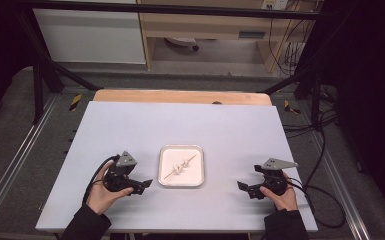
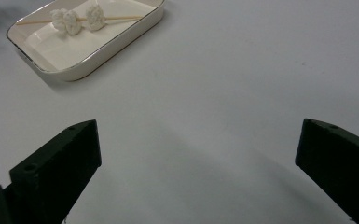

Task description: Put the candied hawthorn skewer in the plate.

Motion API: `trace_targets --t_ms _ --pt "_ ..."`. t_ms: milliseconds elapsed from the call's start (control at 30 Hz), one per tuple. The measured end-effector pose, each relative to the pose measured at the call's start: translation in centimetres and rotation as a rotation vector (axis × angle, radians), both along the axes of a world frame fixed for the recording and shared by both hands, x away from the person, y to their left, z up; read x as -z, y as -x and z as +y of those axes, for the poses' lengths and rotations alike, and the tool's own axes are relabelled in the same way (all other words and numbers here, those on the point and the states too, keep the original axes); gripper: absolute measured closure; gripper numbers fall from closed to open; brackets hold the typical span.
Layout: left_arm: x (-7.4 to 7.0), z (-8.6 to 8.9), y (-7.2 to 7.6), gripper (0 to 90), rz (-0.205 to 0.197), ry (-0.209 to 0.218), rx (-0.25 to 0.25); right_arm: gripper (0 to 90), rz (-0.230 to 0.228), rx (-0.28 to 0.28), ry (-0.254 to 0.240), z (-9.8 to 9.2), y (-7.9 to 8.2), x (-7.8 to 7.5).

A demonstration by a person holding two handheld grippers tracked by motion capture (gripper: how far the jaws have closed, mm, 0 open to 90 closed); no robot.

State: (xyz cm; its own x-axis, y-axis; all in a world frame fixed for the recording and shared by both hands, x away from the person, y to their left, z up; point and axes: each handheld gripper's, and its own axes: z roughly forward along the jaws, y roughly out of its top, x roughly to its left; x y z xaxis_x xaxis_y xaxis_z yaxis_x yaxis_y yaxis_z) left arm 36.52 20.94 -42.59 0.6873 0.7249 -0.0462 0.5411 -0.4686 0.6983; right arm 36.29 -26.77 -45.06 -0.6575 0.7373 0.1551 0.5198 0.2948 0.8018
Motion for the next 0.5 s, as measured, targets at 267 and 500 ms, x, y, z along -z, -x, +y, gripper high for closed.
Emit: trace_targets --t_ms 267,500 --pt "1.0 2.9 1.3 9.5 -0.033 0.024 -0.056 0.6 0.009 -0.003 0.008 0.1 0.1 0.1" --pt "1.6 4.4 1.8 7.8 -0.047 0.042 -0.076 0.6 0.014 -0.013 0.019 0.1 0.1 0.2"
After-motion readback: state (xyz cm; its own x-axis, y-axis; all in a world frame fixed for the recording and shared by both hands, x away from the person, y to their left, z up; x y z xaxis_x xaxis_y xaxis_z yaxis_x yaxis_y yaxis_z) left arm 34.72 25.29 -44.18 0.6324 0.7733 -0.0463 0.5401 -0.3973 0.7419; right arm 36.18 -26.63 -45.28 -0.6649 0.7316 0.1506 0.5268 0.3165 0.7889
